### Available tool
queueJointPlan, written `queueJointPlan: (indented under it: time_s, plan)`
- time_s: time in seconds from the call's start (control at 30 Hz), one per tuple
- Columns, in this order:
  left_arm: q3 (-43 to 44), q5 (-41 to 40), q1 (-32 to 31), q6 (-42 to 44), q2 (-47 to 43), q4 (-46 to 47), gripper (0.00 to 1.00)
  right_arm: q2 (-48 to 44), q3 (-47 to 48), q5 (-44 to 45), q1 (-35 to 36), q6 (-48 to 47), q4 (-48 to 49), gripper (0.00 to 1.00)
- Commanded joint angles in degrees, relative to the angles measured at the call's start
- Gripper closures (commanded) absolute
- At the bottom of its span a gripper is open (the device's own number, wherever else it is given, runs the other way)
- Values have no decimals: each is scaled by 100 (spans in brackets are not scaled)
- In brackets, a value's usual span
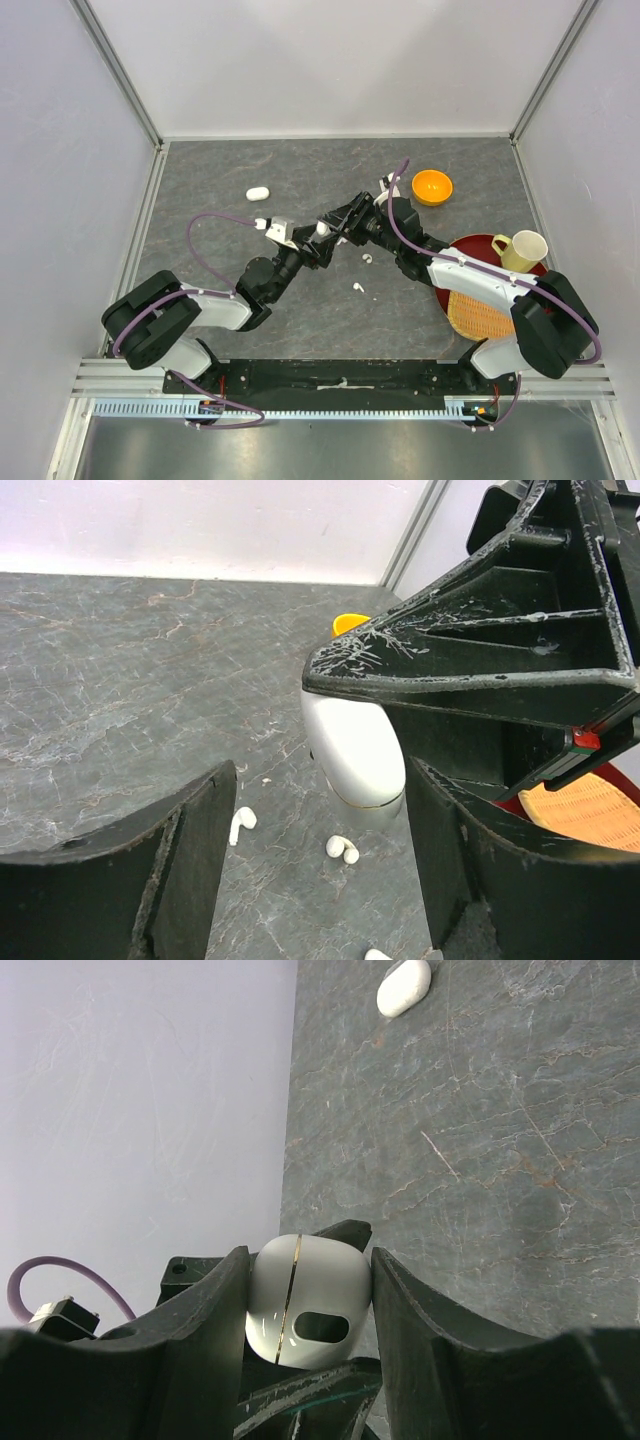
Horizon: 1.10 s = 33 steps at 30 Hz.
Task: Insert the wireless bluetooth earbuds into the charging case
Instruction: Pick up the charging case at the center of the board.
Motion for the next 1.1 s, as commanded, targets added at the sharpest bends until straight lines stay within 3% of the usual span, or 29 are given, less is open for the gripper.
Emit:
queueJointPlan:
  time_s: [0.0,1.07]
  plan:
    - [170,-307,-42,130,39,1376,28,-20,-24,7,24,10,280,68]
    - [170,-228,-68,-81,101,1903,26,148,-42,42,15,-61,262,68]
